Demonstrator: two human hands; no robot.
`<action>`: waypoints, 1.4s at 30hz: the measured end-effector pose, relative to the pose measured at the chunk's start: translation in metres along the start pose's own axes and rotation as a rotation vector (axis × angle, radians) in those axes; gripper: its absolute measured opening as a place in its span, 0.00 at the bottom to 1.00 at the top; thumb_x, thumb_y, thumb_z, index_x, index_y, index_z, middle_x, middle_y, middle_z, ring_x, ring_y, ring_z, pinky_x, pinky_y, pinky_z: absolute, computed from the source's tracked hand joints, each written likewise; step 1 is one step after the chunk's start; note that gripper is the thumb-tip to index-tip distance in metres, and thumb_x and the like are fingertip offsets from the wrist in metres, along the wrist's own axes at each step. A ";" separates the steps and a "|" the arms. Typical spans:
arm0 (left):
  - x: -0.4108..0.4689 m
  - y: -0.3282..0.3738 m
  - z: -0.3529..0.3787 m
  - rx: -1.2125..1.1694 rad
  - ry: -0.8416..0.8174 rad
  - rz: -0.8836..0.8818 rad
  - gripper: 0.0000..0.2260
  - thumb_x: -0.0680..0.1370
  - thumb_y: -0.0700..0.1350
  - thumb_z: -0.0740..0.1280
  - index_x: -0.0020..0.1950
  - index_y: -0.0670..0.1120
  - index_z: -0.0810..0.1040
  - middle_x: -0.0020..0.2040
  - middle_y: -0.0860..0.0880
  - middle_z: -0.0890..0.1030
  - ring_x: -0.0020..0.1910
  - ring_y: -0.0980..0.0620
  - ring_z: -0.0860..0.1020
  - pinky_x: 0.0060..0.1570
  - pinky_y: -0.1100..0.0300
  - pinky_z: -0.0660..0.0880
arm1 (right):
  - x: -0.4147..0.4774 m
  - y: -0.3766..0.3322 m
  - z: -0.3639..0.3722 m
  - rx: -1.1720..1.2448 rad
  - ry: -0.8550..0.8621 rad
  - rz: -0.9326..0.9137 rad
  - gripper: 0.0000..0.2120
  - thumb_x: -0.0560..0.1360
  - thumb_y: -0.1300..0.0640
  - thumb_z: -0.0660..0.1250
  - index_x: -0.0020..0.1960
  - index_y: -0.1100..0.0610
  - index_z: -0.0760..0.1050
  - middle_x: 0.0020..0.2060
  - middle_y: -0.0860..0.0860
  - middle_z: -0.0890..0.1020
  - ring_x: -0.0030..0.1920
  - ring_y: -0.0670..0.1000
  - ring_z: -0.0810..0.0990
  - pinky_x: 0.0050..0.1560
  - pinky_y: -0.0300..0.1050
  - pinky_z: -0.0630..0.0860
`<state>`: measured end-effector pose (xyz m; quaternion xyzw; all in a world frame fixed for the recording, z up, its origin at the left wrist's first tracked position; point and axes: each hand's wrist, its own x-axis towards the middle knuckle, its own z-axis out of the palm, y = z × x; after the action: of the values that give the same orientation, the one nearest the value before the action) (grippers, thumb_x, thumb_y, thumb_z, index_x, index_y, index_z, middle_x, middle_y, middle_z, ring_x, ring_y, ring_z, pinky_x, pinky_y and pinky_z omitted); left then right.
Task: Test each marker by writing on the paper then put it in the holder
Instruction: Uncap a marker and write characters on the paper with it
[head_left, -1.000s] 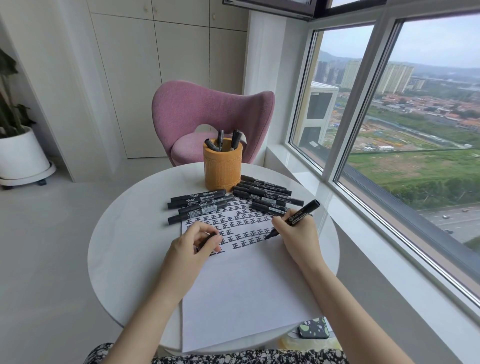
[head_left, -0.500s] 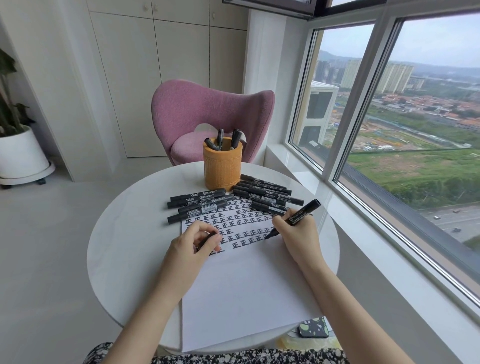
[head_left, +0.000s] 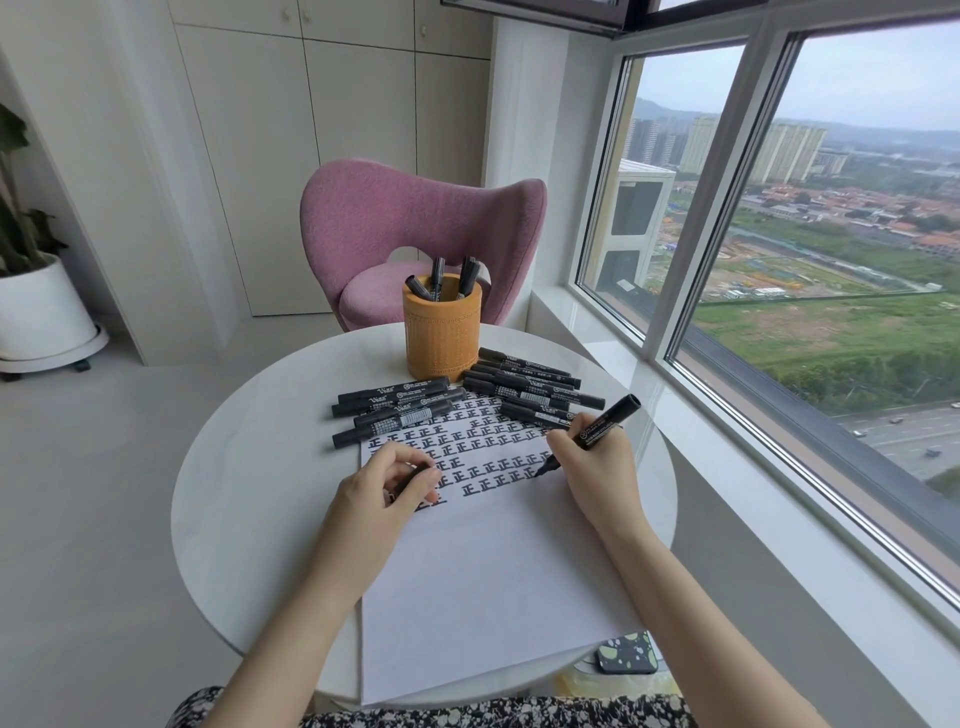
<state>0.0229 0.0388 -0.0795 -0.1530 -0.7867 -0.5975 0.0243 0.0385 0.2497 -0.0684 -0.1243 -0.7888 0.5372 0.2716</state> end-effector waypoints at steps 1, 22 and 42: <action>0.000 0.000 0.000 0.000 0.000 -0.001 0.03 0.75 0.41 0.68 0.45 0.48 0.76 0.39 0.53 0.83 0.39 0.54 0.82 0.52 0.48 0.78 | 0.000 0.000 0.000 0.001 0.003 0.003 0.12 0.70 0.68 0.64 0.31 0.60 0.64 0.23 0.47 0.61 0.25 0.44 0.58 0.25 0.35 0.56; 0.000 0.005 -0.002 0.007 0.020 0.079 0.05 0.74 0.42 0.70 0.46 0.52 0.80 0.43 0.60 0.82 0.42 0.59 0.80 0.45 0.61 0.74 | 0.005 -0.001 -0.007 0.303 0.012 0.127 0.16 0.73 0.58 0.71 0.31 0.54 0.68 0.24 0.49 0.67 0.25 0.48 0.61 0.29 0.40 0.59; -0.002 0.011 -0.002 -0.033 0.067 0.068 0.08 0.68 0.42 0.75 0.43 0.50 0.78 0.41 0.57 0.84 0.37 0.59 0.78 0.42 0.60 0.74 | -0.031 -0.049 0.039 0.398 -0.250 0.135 0.23 0.75 0.59 0.68 0.27 0.52 0.60 0.21 0.48 0.61 0.24 0.48 0.57 0.26 0.37 0.57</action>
<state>0.0275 0.0392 -0.0695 -0.1600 -0.7700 -0.6139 0.0682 0.0473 0.1851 -0.0437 -0.0533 -0.6850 0.7100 0.1543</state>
